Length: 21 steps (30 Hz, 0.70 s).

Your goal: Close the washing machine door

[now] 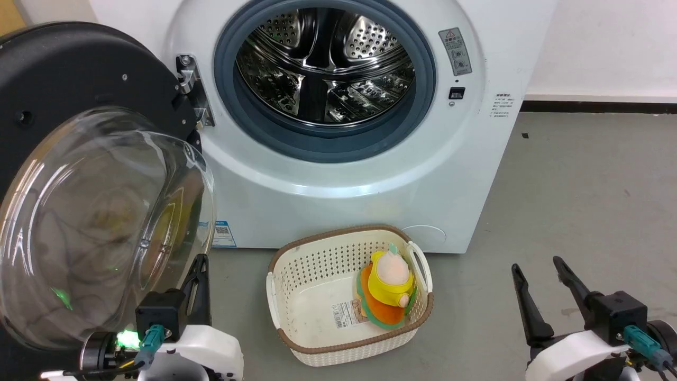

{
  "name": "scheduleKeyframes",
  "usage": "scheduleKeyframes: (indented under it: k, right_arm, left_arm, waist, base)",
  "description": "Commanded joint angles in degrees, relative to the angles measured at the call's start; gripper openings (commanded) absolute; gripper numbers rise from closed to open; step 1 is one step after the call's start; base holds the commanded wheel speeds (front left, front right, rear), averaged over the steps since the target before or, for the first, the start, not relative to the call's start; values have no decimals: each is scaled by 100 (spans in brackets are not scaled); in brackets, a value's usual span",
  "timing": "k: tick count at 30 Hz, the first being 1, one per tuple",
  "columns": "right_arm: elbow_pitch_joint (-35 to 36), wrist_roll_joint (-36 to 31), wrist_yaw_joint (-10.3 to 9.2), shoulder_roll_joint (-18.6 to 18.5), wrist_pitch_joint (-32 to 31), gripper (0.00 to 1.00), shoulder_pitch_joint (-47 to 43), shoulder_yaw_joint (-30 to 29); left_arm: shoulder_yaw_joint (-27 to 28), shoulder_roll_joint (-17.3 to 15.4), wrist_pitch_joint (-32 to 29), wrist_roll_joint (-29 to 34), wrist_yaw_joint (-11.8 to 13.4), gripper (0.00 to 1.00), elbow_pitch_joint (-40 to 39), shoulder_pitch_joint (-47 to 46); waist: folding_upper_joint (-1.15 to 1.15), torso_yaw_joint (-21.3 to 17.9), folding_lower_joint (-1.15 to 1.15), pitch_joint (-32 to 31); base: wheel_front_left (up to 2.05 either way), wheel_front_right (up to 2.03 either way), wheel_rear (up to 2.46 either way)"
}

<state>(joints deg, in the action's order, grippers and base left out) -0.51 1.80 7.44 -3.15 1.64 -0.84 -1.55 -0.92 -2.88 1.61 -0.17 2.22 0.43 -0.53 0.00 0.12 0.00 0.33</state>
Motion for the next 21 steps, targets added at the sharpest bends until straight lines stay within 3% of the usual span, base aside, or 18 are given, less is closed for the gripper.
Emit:
scheduleKeyframes:
  k: [1, 21]
  right_arm:
    - [-14, 60, 1, 4, 49, 100, 21, -35]
    - [-41, 246, 1, 8, 288, 100, 61, -242]
  left_arm:
    - [-10, -12, 51, -1, 49, 0, -10, -52]
    - [85, -170, 291, -103, 101, 0, -636, -584]
  waist:
    - [0, 7, 0, 3]
    - [0, 400, 0, 147]
  base:
    - [0, 0, 0]
    - [0, 0, 0]
